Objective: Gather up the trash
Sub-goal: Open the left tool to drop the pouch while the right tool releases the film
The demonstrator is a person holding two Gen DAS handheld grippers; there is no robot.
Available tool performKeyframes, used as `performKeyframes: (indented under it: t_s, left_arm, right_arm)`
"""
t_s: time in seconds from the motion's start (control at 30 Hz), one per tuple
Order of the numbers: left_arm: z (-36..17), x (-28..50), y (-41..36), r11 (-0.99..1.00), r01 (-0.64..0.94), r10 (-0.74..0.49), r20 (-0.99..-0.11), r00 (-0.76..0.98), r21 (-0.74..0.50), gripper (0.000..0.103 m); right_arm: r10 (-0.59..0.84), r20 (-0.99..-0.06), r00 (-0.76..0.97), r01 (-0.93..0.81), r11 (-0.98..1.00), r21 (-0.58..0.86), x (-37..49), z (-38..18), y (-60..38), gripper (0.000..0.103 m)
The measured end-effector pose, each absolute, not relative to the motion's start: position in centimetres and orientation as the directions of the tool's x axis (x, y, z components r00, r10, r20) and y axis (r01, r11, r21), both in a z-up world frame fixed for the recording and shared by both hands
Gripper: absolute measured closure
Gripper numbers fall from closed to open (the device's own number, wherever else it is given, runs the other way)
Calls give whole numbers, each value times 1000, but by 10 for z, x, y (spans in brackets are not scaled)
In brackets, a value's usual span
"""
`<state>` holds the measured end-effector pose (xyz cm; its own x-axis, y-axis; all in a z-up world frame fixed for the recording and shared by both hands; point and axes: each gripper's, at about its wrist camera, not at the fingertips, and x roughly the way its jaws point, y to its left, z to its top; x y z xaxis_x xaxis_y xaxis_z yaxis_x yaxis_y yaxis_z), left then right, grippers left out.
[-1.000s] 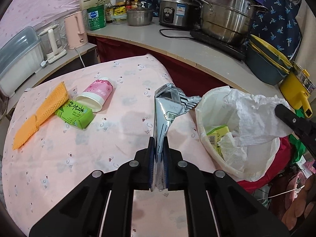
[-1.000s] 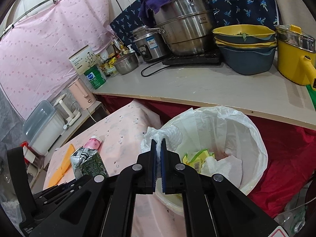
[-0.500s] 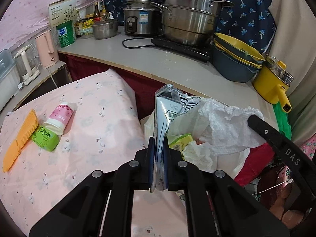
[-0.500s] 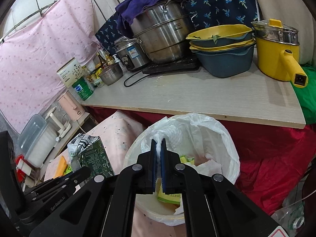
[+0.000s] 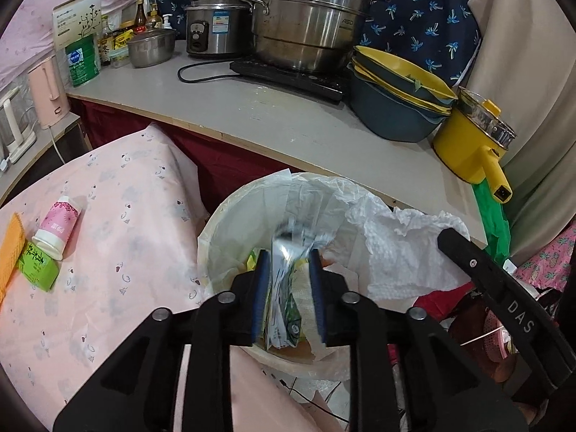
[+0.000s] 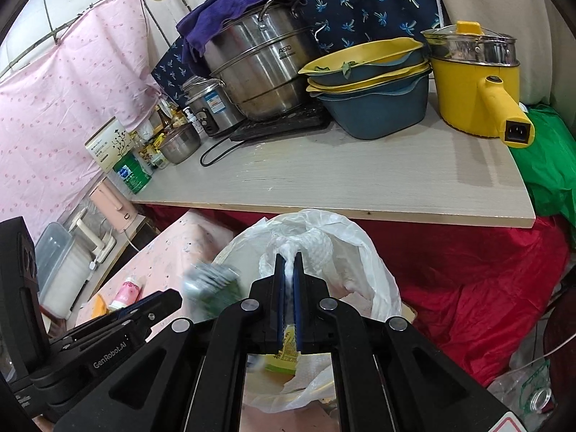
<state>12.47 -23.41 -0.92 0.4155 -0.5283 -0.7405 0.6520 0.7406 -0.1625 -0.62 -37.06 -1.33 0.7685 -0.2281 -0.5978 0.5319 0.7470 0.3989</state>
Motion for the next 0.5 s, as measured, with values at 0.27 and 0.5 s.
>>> performKeyframes:
  t_s: [0.27, 0.5]
  left_arm:
    - [-7, 128, -231, 764, 630, -507, -733, 454, -139, 60]
    - [-11, 131, -219, 792, 600, -476, -734, 485, -117, 47]
  right_arm:
    - [-217, -603, 767, 526, 751, 399, -4, -18, -370, 99]
    - [-198, -609, 768, 511, 763, 396, 6, -20, -363, 90]
